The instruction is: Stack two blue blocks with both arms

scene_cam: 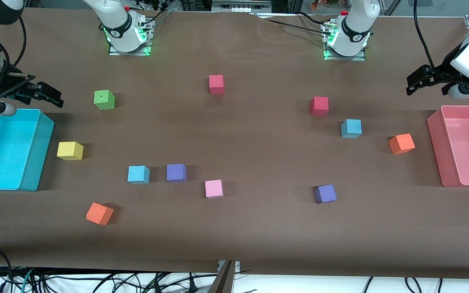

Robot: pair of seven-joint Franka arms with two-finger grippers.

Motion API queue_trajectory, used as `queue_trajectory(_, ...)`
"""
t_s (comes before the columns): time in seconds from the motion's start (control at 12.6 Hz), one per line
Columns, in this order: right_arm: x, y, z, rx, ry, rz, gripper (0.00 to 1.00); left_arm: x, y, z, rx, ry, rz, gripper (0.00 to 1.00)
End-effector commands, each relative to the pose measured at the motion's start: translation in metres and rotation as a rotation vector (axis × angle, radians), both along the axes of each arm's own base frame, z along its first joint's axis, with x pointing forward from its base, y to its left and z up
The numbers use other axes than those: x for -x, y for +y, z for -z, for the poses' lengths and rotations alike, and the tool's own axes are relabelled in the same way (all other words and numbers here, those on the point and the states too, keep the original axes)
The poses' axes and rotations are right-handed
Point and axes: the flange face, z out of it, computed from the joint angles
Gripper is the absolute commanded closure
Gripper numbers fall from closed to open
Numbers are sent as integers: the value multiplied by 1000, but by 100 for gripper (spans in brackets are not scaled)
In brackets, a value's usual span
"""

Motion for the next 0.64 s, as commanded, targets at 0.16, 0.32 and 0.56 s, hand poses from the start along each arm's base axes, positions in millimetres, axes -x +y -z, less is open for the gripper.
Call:
queue_trajectory(0.16, -3, 0, -6, 8, 5, 12, 0, 0, 0, -4, -26, 5, 6, 0)
queue_trajectory(0.32, -3, 0, -5, 8, 6, 14, 0, 0, 1, -4, -26, 5, 3, 0)
queue_trajectory(0.56, -2, 2, -2, 7, 14, -11, 0, 0, 2, -4, -26, 7, 2, 0)
